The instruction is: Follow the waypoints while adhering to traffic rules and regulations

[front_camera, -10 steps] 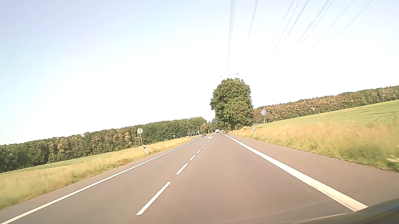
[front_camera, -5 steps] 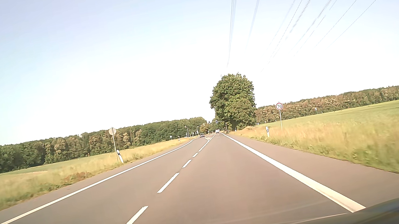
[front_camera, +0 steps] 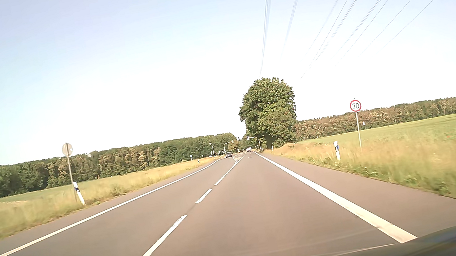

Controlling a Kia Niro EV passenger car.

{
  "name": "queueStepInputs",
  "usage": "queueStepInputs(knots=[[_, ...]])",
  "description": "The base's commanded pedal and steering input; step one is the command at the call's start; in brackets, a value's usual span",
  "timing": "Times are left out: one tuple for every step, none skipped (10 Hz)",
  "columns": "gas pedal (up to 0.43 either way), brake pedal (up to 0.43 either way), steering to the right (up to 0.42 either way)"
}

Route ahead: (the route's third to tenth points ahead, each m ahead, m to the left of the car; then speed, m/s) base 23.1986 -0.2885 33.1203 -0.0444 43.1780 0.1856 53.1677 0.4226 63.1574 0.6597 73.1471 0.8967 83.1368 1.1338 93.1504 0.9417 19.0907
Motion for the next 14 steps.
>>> queueStepInputs(knots=[[0.157,0.03,-0.002],[0.157,0.03,-0.002],[0.157,0.03,-0.002],[0.157,0.024,-0.001],[0.157,0.03,-0.001],[0.157,0.03,0.0],[0.157,0.03,0.0],[0.157,0.03,0.0],[0.157,0.03,0.0],[0.157,0.03,0.0],[0.157,0.03,0.0],[0.157,0.03,0.0],[0.157,0.03,0.0],[0.157,0.03,0.0]])
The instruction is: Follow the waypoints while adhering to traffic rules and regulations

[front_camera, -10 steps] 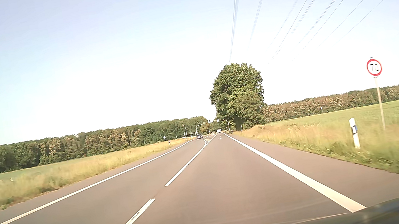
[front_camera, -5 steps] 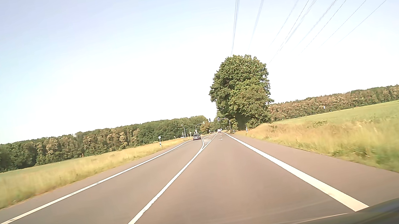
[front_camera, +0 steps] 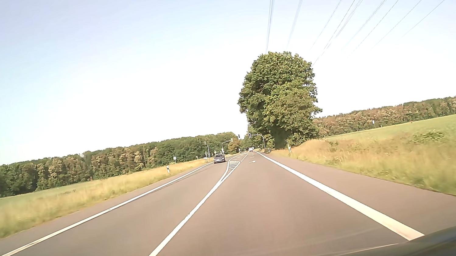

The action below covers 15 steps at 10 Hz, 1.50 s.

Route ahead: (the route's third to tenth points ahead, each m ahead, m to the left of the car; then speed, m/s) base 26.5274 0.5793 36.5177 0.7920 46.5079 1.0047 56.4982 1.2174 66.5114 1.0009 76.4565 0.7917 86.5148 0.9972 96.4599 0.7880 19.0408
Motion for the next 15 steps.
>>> queueStepInputs(knots=[[0.157,0.024,0.001],[0.157,0.03,0.001],[0.157,0.03,0.001],[0.157,0.024,0.0],[0.157,0.03,0.0],[0.157,0.03,0.0],[0.157,0.03,0.0],[0.15,0.03,0.0],[0.15,0.03,0.0],[0.15,0.03,0.0],[0.15,0.03,0.0],[0.15,0.03,0.0],[0.15,0.03,0.001],[0.15,0.03,0.0],[0.15,0.03,0.0]])
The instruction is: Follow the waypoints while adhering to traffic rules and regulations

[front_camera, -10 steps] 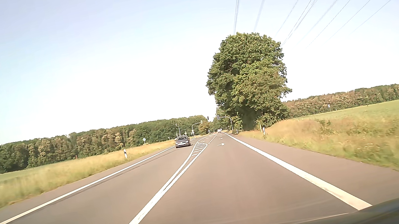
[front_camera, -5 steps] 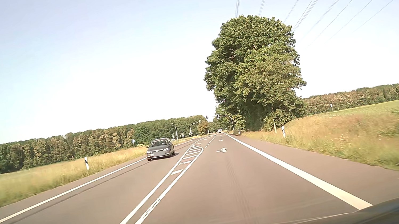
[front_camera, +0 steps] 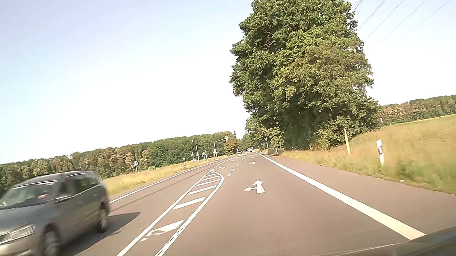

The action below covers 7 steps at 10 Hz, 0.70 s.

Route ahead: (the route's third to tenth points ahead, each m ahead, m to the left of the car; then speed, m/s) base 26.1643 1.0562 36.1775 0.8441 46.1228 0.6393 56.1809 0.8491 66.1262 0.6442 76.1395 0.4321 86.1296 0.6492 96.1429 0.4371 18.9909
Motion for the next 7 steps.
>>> queueStepInputs(knots=[[0.15,0.03,0.001],[0.15,0.024,0.0],[0.15,0.03,0.0],[0.15,0.03,0.0],[0.15,0.03,0.0],[0.15,0.024,0.001],[0.15,0.03,0.0]])
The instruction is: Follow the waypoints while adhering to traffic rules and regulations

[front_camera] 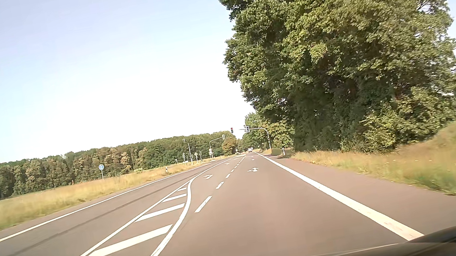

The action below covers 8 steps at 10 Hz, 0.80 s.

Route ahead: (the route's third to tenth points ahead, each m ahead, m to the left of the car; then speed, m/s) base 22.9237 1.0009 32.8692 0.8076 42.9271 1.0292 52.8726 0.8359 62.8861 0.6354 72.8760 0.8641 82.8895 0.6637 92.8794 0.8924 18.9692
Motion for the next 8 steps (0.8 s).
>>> queueStepInputs(knots=[[0.15,0.03,0.0],[0.15,0.03,0.0],[0.15,0.024,0.001],[0.15,0.03,0.0],[0.15,0.03,0.0],[0.15,0.03,0.001],[0.15,0.03,0.0],[0.15,0.03,0.001]])
